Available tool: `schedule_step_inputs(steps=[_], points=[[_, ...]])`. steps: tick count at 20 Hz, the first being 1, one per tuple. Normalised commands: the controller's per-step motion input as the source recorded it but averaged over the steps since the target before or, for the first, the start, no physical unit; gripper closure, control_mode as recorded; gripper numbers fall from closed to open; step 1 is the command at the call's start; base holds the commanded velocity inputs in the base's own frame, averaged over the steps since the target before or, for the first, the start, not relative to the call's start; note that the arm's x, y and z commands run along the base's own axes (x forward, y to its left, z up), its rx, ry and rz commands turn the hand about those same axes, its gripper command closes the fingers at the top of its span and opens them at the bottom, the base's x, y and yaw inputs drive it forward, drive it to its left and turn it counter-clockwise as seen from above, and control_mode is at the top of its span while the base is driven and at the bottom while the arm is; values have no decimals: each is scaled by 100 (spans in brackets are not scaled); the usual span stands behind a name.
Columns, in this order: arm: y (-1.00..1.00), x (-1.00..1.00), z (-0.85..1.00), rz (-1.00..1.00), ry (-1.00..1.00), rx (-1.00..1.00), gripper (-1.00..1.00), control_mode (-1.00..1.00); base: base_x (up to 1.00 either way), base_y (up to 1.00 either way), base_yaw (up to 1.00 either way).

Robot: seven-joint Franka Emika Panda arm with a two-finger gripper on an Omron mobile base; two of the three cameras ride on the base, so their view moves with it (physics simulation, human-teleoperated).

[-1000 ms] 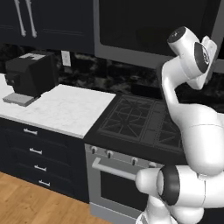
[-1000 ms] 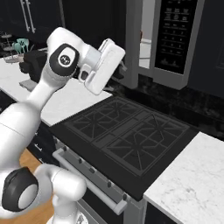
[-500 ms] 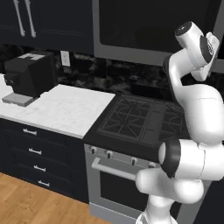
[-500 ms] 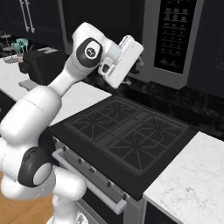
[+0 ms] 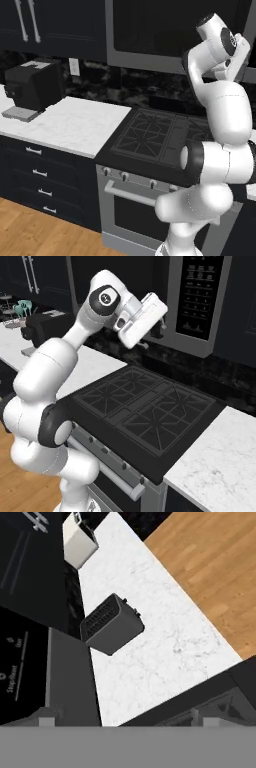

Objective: Pick the tomato from the sink and place it in the bowl. Then pick the bowl and place it in the microwave. Then close the microwave door and press the start button.

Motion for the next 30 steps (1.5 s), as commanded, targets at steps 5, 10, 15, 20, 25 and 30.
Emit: schedule_step_inputs(steps=[5,10,15,20,25,30], points=[[0,-52,5,5,-18,-1,-100,-100,0,0,0],[5,-100,-7,10,-54,-10,-100,-100,0,0,0],[18,-100,-7,17,-29,-8,-100,-100,0,0,0],[18,-100,5,17,-7,-8,-100,-100,0,0,0],[0,-99,5,23,1,-27,-100,-100,0,0,0],[11,-98,0,38,11,-47,-100,-100,0,0,0]])
